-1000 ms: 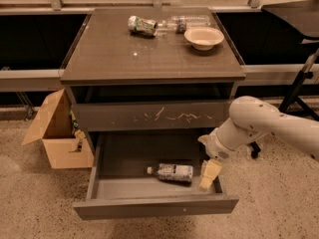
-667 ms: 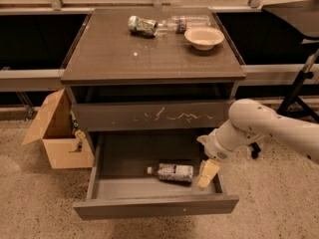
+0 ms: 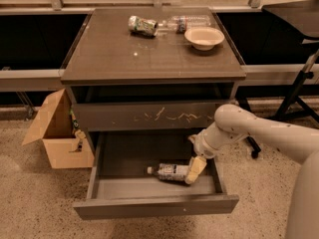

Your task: Pick blue plastic bottle from middle drawer and place on counter

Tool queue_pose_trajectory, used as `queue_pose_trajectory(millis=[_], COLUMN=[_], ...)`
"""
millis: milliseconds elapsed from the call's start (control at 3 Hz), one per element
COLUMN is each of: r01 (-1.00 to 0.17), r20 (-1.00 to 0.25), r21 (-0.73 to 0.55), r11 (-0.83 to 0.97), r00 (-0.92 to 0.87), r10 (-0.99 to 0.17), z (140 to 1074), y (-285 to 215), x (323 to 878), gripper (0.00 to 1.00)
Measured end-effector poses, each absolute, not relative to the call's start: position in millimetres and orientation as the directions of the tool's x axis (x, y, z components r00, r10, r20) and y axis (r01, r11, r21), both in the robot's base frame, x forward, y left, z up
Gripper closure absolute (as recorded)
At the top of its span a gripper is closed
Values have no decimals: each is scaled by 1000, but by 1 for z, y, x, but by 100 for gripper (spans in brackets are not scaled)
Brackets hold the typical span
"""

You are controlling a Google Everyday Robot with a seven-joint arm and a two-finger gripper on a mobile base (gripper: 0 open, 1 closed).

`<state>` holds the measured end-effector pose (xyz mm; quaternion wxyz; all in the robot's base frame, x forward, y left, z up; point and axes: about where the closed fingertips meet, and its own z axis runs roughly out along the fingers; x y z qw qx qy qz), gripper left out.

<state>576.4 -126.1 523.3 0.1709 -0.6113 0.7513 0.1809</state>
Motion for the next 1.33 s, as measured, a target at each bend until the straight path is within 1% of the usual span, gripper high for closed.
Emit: queue_pose_trajectory(millis=[667, 1000, 1333], r01=[-971, -966, -962], r20=[-427, -414, -427], r21=[37, 25, 36], r11=[236, 258, 270], r00=[-229, -245, -259], r10=[-875, -877, -867], z=[474, 445, 424], y=[-97, -87, -84], x=[589, 594, 598], gripper=[0, 0, 0])
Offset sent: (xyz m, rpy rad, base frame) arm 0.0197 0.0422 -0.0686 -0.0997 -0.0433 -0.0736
